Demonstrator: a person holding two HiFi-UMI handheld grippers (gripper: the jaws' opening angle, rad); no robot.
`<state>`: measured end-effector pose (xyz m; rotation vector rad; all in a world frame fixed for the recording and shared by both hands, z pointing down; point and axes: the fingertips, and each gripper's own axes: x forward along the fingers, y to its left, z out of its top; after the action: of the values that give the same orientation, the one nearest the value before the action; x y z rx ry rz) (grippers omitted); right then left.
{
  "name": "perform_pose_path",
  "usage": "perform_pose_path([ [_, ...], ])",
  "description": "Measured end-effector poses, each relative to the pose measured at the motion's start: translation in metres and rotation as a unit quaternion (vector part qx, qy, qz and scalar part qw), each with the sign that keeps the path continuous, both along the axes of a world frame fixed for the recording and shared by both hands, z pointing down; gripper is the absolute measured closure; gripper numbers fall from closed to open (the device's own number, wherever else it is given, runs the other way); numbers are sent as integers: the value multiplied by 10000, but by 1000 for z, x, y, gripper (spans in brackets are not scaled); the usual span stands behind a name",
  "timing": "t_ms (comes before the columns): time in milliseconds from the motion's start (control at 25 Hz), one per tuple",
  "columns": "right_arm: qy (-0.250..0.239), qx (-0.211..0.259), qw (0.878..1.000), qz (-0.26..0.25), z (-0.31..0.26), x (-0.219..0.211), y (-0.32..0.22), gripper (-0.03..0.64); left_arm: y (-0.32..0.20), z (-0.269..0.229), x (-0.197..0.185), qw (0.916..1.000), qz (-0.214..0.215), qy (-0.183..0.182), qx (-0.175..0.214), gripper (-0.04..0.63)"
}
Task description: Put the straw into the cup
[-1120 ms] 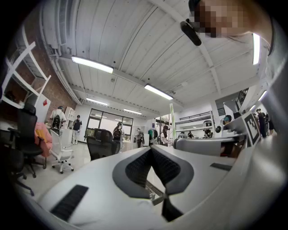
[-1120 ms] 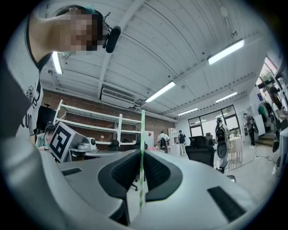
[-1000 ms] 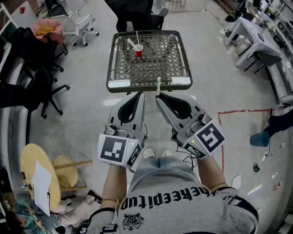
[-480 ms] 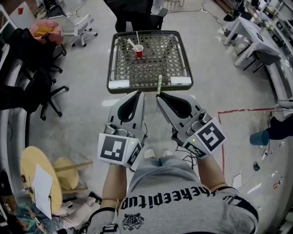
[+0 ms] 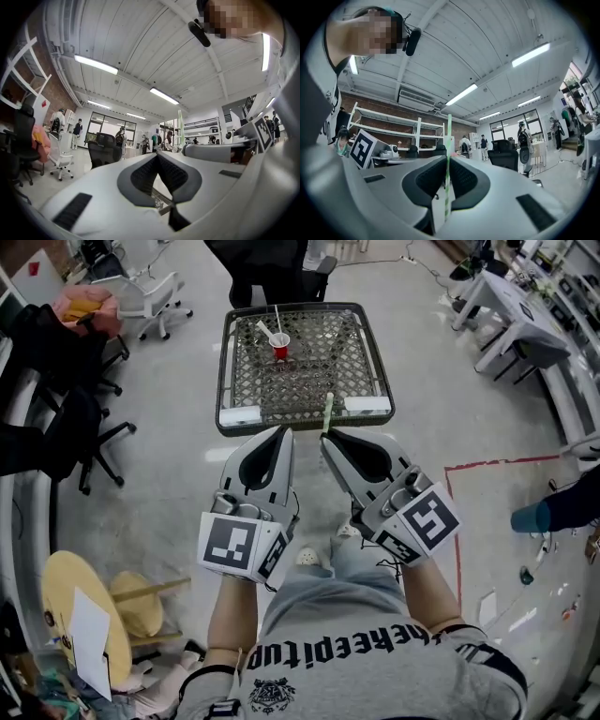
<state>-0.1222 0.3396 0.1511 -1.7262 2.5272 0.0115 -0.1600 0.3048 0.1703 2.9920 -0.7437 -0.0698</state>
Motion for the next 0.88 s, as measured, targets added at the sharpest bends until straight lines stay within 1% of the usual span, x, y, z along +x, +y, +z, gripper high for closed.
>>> perform_pose_path([
  [120, 44, 30, 10000, 84, -1, 15, -4, 571, -6, -1, 13, 10000, 19, -13, 13, 568],
  [320, 32, 29, 10000, -5, -2, 38, -22, 572, -24, 1, 35, 10000, -55, -11, -6, 568],
  [640, -9, 76, 9993, -368, -7, 87, -65, 571, -64, -2, 84, 9994, -349, -5, 21, 568],
  [880, -86, 86, 9980, -622, -10, 123, -99, 572, -96, -5, 117, 9979, -626, 143, 80, 568],
])
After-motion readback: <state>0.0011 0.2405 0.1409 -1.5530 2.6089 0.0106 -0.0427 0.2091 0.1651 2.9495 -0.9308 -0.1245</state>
